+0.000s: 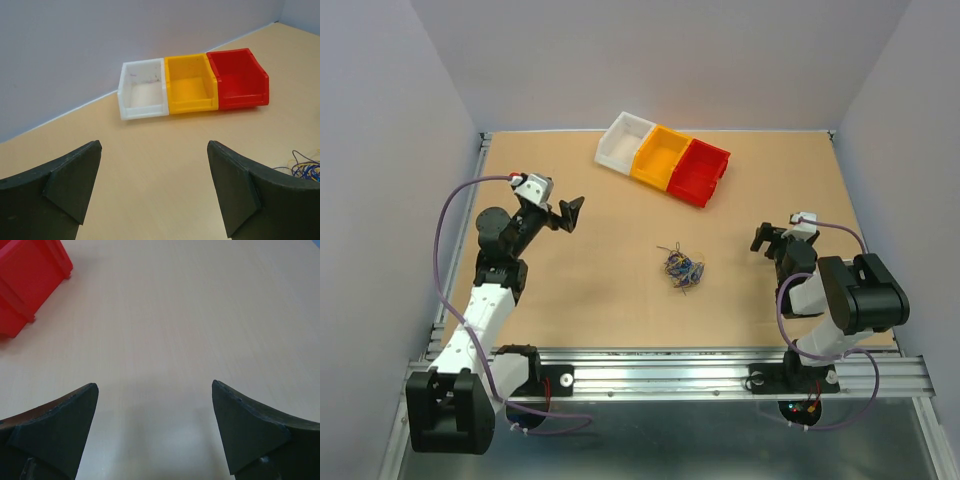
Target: Untangle the cables
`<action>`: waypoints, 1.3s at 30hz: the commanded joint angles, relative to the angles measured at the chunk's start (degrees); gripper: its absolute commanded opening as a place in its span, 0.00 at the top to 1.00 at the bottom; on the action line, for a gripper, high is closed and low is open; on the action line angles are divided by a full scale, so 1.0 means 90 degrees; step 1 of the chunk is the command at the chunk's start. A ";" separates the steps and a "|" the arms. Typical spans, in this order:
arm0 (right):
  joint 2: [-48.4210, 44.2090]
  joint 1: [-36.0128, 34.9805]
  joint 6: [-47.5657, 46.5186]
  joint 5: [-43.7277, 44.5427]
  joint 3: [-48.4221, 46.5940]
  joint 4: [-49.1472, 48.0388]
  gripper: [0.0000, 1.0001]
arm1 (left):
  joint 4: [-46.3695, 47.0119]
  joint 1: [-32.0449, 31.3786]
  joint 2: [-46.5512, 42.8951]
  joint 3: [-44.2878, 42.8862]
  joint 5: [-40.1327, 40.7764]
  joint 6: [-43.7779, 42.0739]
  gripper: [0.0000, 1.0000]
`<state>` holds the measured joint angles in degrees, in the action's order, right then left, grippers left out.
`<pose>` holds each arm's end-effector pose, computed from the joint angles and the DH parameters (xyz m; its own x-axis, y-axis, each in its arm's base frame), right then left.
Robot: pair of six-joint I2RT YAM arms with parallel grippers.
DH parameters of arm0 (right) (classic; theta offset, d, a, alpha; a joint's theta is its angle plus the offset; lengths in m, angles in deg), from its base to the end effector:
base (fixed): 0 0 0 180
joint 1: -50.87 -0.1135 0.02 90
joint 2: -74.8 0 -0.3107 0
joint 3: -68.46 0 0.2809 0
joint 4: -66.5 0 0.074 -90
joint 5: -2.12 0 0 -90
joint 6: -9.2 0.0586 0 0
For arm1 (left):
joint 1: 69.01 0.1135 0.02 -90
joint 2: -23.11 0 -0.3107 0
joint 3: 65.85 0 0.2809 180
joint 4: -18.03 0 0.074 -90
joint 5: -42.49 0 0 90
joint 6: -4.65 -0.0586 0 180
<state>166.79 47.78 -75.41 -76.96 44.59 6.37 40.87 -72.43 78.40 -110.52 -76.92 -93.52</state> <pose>0.2659 0.0032 0.1451 -0.1256 0.0856 -0.9884 0.1468 0.9869 0.0668 0.2392 -0.0431 0.3436 0.2846 0.1070 -0.9527 0.4956 0.8342 0.2418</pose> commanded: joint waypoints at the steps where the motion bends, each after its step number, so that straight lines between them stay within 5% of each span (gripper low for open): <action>1: -0.0210 -0.0027 0.0085 0.0729 -0.0252 -0.0055 0.00 | -0.0060 -0.0030 -0.0059 -0.0439 -0.0909 -0.0264 0.01; 4: -0.1574 -0.0037 0.0191 0.0632 -0.1119 0.2489 0.00 | -0.0402 -0.0079 0.0116 -0.0665 -0.1292 -0.0430 0.01; 6: -0.2538 -0.0027 0.1321 0.0390 -0.1910 0.4222 0.00 | -0.0587 -0.0332 0.0223 -0.0684 -0.1458 -0.0820 0.01; 13: -0.3229 -0.0037 0.1882 -0.1493 -0.3403 0.6708 0.00 | -0.1867 -0.2489 0.1344 -0.1152 -0.0591 -0.1944 0.01; 24: -0.3961 -0.0037 0.1940 -0.1779 -0.2450 0.6948 0.00 | -0.2599 -0.3780 0.4372 -0.2949 0.0016 -0.1730 0.02; 35: -0.3541 -0.0096 0.2019 -0.1926 -0.2137 0.6724 0.03 | -0.2903 -0.4249 0.5185 -0.3311 -0.0023 -0.1905 0.06; 39: -0.3492 -0.0222 0.2019 -0.2140 -0.1971 0.6461 0.12 | -0.3039 -0.4502 0.5428 -0.3340 0.0161 -0.2022 0.22</action>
<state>134.94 47.19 -57.62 -93.38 25.18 68.95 14.82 -110.97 126.22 -137.89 -76.05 -109.98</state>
